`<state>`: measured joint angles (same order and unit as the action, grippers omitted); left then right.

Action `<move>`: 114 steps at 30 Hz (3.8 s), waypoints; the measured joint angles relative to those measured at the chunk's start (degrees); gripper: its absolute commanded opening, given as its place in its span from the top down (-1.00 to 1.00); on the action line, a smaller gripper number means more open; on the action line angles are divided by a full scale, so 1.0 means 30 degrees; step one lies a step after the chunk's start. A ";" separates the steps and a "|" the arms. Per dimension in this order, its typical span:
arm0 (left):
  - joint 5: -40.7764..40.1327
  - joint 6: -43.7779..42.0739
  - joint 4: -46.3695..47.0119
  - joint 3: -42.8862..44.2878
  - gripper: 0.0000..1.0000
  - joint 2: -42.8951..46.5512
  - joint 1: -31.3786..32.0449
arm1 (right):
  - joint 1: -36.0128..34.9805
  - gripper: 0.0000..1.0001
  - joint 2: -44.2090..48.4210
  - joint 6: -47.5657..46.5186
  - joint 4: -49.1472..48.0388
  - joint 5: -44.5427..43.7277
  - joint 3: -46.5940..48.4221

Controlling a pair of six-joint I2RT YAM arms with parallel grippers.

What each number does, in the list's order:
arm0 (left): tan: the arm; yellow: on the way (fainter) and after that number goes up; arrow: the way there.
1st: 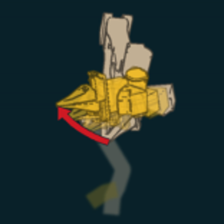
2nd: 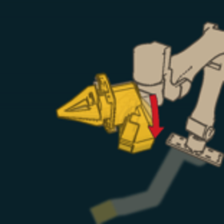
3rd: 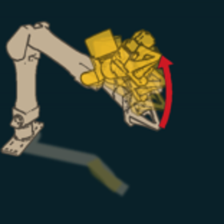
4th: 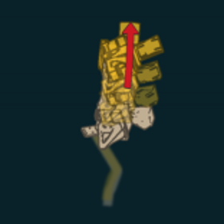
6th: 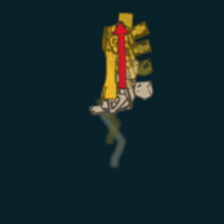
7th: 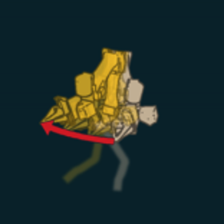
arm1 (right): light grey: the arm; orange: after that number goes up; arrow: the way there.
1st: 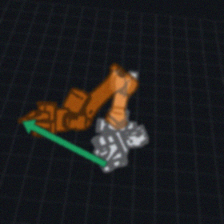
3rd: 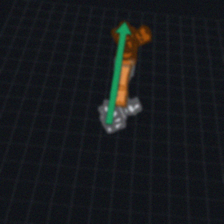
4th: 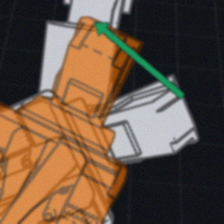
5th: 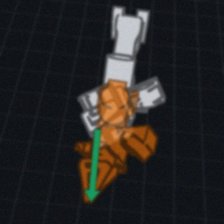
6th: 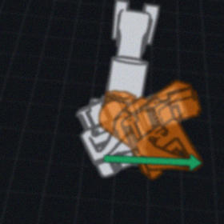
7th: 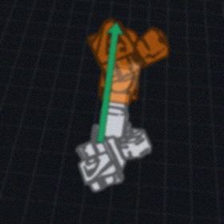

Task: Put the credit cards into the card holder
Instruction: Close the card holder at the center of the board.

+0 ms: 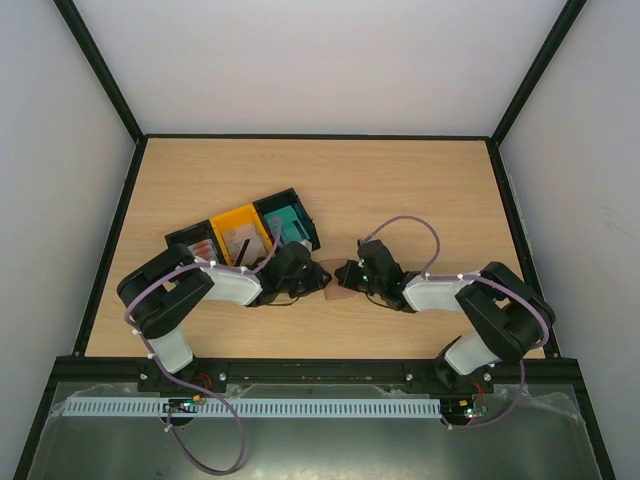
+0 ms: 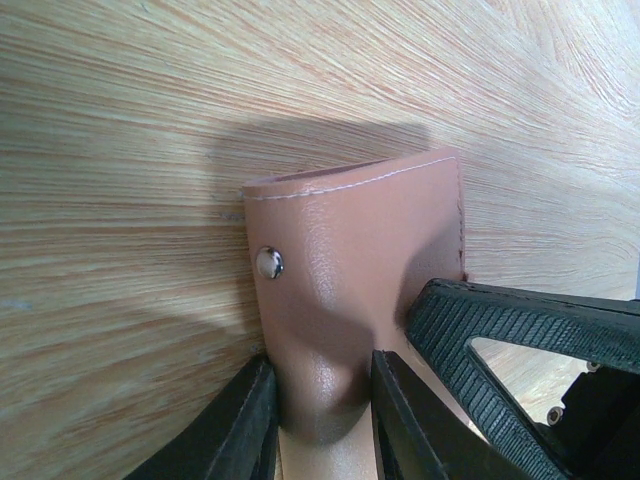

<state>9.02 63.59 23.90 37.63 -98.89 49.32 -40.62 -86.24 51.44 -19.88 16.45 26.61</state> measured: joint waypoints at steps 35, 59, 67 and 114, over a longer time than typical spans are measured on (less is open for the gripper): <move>0.0204 -0.0459 -0.0503 0.0364 0.41 -0.0095 0.0007 | 0.0335 0.72 0.1647 -0.2317 0.7111 -0.0095 0.3847; 0.0357 -0.0503 -0.0648 0.0590 0.40 -0.0240 0.0007 | 0.0342 0.78 0.0714 -0.3876 0.9056 -0.0750 0.3810; 0.0393 -0.0517 -0.0648 0.0656 0.41 -0.0299 0.0007 | 0.0342 0.68 0.0721 -0.4029 0.9027 -0.0699 0.3803; -0.0197 -0.1851 -0.3388 0.2390 0.11 0.0044 0.0007 | -0.0007 0.51 0.2025 -0.3708 1.0200 -0.3708 0.4699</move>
<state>8.43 58.04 13.74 44.80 -98.76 49.34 -40.64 -80.16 40.32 10.72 5.32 40.71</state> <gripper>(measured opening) 0.405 0.178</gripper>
